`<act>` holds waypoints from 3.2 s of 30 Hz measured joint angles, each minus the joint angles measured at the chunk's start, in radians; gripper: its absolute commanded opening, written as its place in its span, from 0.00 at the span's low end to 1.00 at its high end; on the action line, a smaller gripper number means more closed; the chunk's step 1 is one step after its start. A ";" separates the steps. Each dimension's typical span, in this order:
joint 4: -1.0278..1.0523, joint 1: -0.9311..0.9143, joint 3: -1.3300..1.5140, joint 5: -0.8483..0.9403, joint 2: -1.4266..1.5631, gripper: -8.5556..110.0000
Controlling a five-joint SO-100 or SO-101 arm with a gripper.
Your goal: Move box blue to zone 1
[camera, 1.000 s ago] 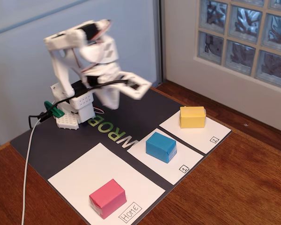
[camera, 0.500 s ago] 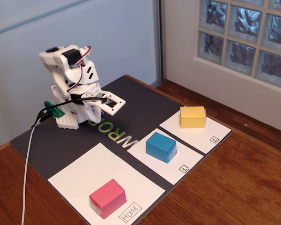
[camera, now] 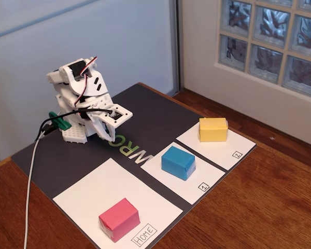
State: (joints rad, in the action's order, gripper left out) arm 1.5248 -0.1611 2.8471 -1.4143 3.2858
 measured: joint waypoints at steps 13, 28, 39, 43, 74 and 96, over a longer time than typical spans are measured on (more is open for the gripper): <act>-0.077 0.052 0.137 -0.061 0.000 0.07; -0.078 0.051 0.137 -0.086 0.000 0.07; -0.078 0.051 0.137 -0.086 0.000 0.07; -0.078 0.051 0.137 -0.086 0.000 0.07; -0.078 0.051 0.137 -0.086 0.000 0.07; -0.078 0.051 0.137 -0.086 0.000 0.07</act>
State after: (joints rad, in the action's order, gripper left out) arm 1.4465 -0.1104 2.9836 -1.5002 3.2858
